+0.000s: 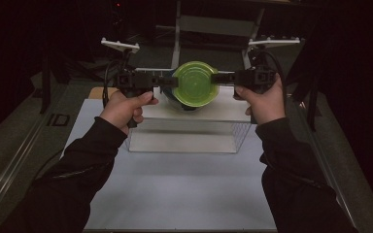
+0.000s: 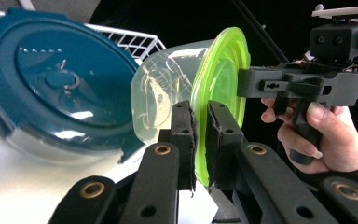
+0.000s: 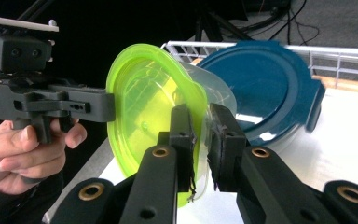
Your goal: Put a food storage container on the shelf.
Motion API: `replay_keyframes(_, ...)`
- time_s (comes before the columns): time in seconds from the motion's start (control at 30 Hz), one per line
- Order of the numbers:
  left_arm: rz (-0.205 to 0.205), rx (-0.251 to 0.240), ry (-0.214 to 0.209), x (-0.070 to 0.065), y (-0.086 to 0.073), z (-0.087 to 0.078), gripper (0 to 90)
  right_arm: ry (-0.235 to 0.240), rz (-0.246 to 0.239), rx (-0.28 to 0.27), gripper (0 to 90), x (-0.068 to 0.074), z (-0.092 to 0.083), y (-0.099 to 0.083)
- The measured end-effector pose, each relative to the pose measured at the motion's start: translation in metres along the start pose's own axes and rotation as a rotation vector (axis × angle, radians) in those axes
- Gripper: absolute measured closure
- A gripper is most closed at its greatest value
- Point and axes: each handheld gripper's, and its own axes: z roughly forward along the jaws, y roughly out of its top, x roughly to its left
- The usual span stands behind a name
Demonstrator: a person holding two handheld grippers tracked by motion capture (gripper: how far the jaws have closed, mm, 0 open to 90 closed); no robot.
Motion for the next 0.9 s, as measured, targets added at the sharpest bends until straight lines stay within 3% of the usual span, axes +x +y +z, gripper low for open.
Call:
replay_keyframes(0.33,-0.035,-0.013,0.040,0.017,0.008,0.010,81.0,-0.010,0.037,0.019,80.7,-0.016,0.019,0.014)
replay_keyframes(0.43,-0.063,-0.015,0.029,0.023,0.009,0.011,80.9,-0.013,0.049,0.030,80.6,-0.019,0.025,0.016)
replay_keyframes(0.63,-0.075,-0.028,0.046,0.023,0.013,0.014,80.6,-0.027,0.068,0.034,78.8,-0.024,0.030,0.023)
replay_keyframes(0.77,-0.089,-0.043,0.047,0.025,0.015,0.015,79.7,-0.026,0.106,0.022,73.4,-0.032,0.034,0.023)
replay_keyframes(0.9,-0.114,-0.048,0.046,0.031,0.017,0.017,77.5,-0.004,0.130,0.019,73.7,-0.035,0.036,0.022)
